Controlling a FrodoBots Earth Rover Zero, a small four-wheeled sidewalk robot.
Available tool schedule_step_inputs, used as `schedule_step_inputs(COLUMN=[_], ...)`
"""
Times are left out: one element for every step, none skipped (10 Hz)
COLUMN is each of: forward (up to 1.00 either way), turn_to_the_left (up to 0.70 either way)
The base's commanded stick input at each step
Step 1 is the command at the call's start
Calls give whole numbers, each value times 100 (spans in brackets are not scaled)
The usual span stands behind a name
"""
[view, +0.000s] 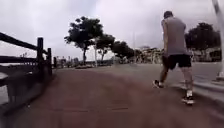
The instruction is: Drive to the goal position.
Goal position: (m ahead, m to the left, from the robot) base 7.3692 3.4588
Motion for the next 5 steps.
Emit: schedule_step_inputs(forward=[100,100,100,100,100], turn_to_the_left=[20,0,0,0,4])
